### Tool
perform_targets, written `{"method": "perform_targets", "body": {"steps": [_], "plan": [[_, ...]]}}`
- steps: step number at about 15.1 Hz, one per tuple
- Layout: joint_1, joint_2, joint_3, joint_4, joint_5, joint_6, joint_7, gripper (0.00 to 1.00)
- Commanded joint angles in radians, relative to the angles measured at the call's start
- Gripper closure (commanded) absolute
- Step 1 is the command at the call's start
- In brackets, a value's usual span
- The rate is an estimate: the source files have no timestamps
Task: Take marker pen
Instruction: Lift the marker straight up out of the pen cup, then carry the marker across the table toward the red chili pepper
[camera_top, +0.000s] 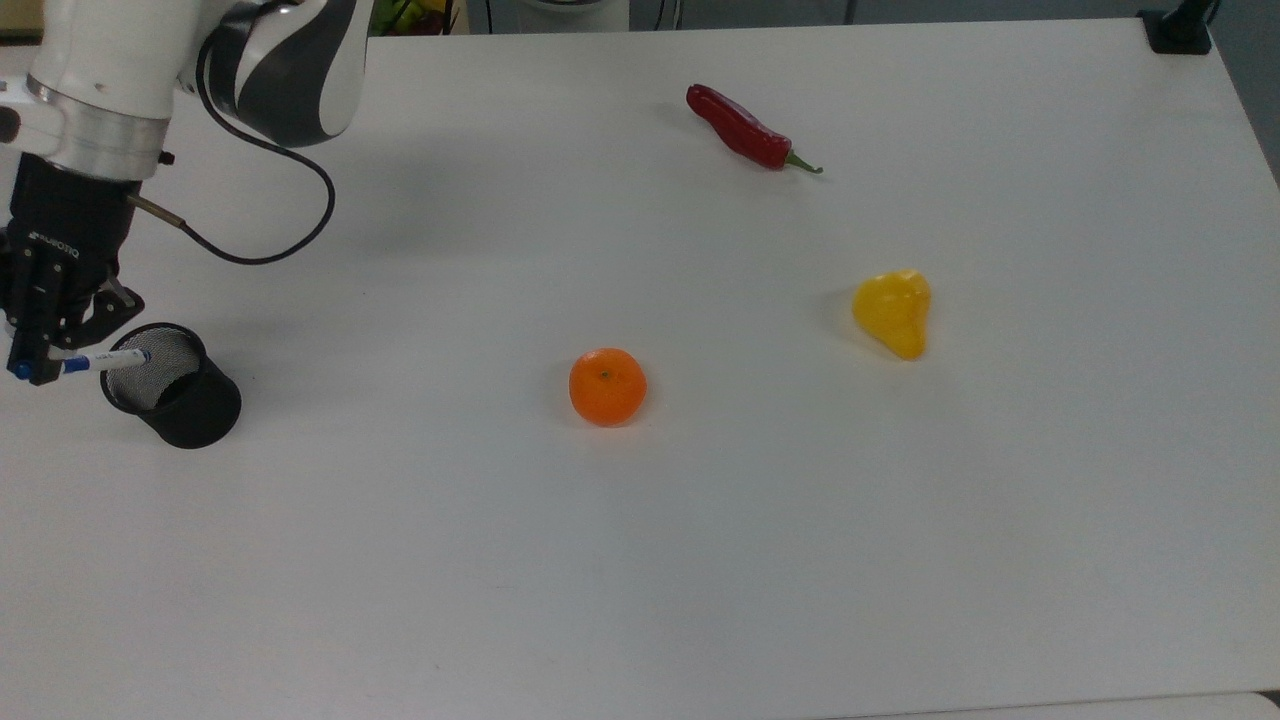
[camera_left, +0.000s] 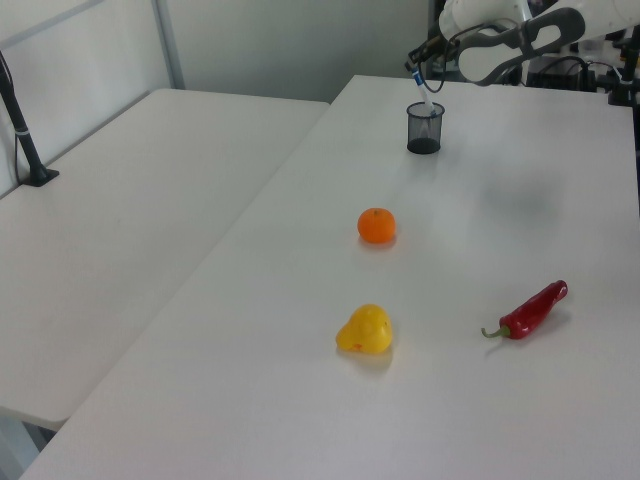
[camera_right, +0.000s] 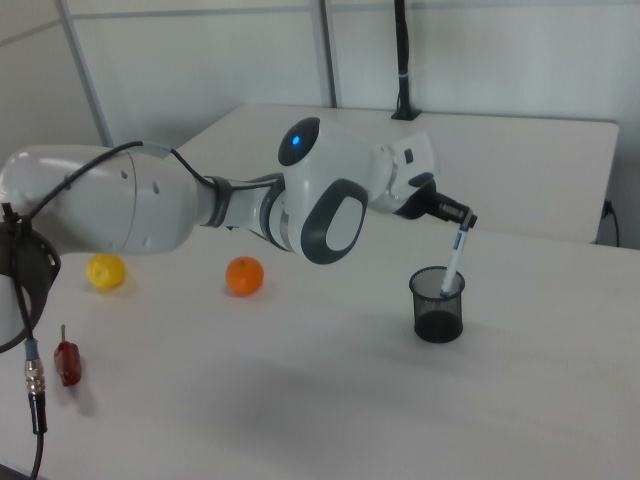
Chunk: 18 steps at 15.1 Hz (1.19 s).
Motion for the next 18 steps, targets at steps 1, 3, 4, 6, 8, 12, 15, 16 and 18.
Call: {"method": "perform_targets", "body": {"steps": [1,3,4,6,8,12,15,16,18], "plan": [[0.005,-0.091,-0.003,-0.033,0.007,-0.008,-0.004,1.00],[0.005,-0.124,0.002,-0.033,0.009,-0.052,-0.001,1.00],[0.005,-0.145,0.003,-0.033,0.010,-0.076,-0.001,1.00],[0.007,-0.194,0.010,-0.036,0.030,-0.133,-0.001,1.00],[0.018,-0.228,0.013,-0.036,0.062,-0.181,-0.001,1.00],[0.021,-0.305,0.069,-0.052,0.107,-0.306,-0.001,1.00],[0.028,-0.358,0.120,-0.058,0.110,-0.469,-0.002,1.00],[0.030,-0.375,0.137,-0.070,0.110,-0.516,-0.004,1.00],[0.030,-0.403,0.181,-0.088,0.110,-0.608,-0.005,1.00]]}}
